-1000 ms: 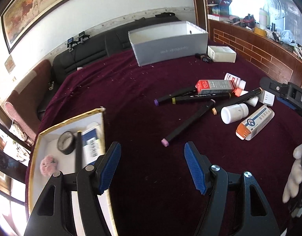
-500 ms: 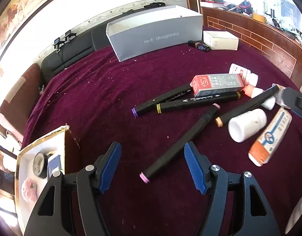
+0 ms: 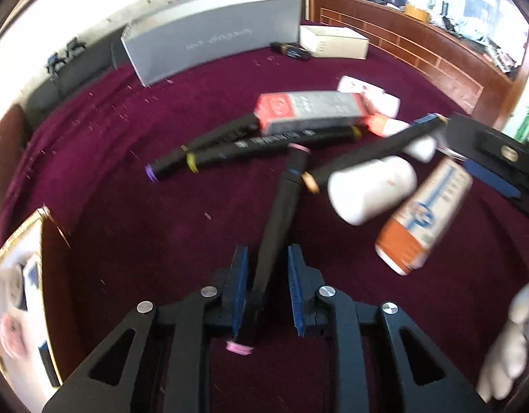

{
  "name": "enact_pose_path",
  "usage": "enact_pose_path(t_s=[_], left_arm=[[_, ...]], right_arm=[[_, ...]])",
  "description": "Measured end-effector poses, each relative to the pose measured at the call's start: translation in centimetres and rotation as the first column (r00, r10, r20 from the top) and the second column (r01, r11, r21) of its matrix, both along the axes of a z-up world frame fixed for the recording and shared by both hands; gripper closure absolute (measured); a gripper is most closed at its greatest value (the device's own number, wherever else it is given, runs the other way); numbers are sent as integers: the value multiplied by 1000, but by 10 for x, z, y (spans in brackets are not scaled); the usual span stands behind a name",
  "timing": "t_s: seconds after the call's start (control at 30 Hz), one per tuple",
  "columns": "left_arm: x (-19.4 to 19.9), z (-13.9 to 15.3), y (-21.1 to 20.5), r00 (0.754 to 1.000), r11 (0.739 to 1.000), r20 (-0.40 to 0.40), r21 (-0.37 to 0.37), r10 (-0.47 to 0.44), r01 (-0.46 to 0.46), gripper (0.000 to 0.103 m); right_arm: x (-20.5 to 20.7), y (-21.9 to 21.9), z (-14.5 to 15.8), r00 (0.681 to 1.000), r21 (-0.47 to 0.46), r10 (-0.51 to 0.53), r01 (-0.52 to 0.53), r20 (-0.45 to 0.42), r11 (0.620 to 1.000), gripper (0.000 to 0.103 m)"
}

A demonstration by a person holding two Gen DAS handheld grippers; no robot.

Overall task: Organize objects
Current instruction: 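Lift the pink-capped marker with left while right reaches toward the white pill bottle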

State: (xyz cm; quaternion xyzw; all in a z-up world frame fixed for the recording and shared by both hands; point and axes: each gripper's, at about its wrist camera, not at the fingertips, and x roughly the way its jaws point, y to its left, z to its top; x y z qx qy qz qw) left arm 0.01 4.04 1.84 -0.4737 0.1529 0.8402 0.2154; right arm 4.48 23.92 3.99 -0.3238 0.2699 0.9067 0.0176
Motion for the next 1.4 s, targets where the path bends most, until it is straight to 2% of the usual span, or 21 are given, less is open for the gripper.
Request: enact_pose_path(t_s=[0.17,0.43,0.5,0.57,0.77,0.87,0.97,1.13,1.23,1.4], left_arm=[[0,0,7,1000,1000,-4,-14,5,-5,84],[-9,-1,23,997,999,-60,-14,42,-43,83],[-8,-1,18,997,998,-47,12,57,-56,84],[-5,1,12,997,997,-30,38,67,-66,92],[19,21,-19,992,984,-40,137,121,-114,92],[36,38,-41,987,970,-61,200,150,-135,92],[52,47,-64,982,949,-46,270,181,-162,91],[76,56,-89,969,945,-110,270,223,-186,91],[90,64,-101,962,944,-150,277,228,-181,91],[102,69,-124,960,919,-132,347,247,-188,91]], right_arm=[[-1,3,-3,1000,-29,-2,2,13,1000,18],[0,3,-3,1000,-22,-15,15,16,1000,18],[1,5,-3,999,-16,-29,29,15,999,18],[0,7,-4,999,-15,-37,38,19,999,18],[-3,9,-9,997,-5,-53,53,47,999,18],[-5,9,-10,997,8,-57,57,56,998,18],[-7,8,-11,996,21,-57,56,62,998,18],[-5,7,-11,996,14,-54,53,70,999,18],[1,3,-7,996,15,-27,26,86,1000,18],[-14,-7,-1,982,-60,112,-104,149,993,18]])
